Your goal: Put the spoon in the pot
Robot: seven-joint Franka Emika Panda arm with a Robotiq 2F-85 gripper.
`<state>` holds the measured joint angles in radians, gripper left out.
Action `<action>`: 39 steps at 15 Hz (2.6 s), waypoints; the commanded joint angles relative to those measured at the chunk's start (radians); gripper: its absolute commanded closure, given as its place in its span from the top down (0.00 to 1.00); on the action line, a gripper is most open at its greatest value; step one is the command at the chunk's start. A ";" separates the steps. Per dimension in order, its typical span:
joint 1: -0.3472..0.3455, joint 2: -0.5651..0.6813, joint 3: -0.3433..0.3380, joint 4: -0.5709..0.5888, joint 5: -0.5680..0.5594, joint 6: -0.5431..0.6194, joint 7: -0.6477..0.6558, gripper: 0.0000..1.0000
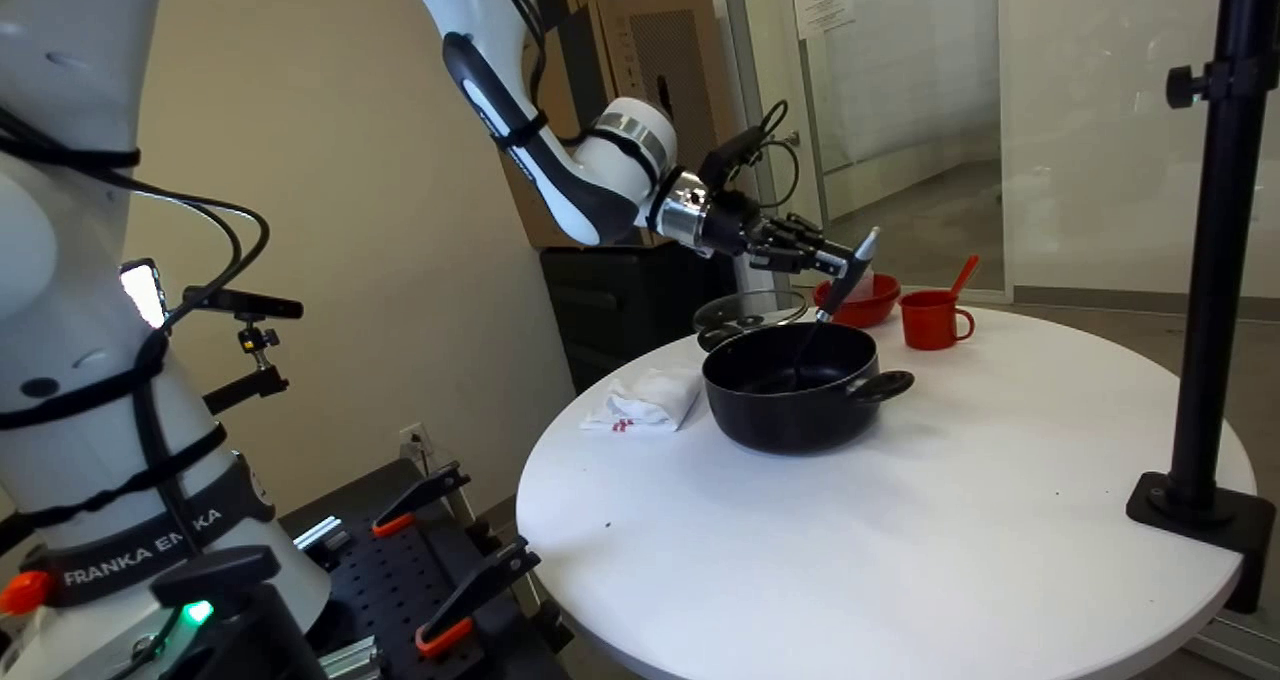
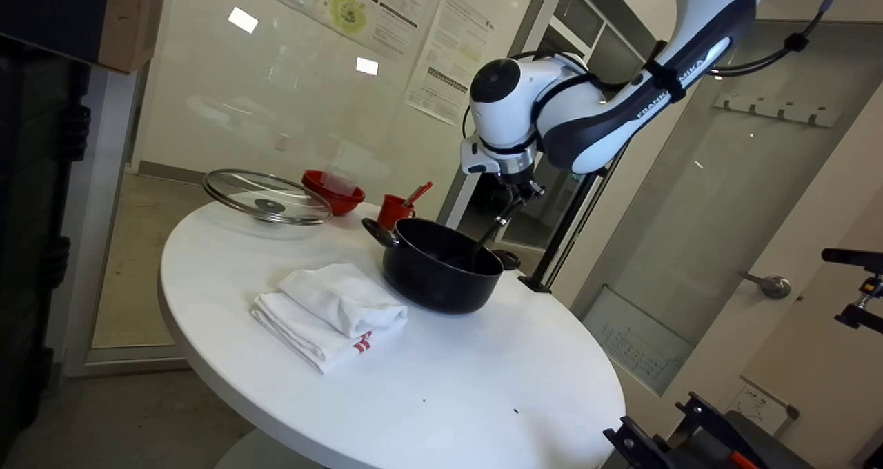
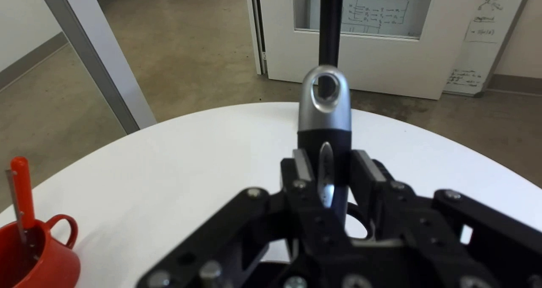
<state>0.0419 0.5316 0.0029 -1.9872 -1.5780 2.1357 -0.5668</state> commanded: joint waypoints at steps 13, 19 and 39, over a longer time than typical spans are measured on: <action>-0.089 0.060 0.021 0.004 0.167 0.087 -0.021 0.68; -0.109 0.037 0.020 -0.010 0.173 0.119 -0.020 1.00; -0.200 -0.385 0.072 -0.336 0.383 0.947 -0.528 1.00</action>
<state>-0.1237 0.1896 0.0432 -2.2316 -1.3107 2.9767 -0.9072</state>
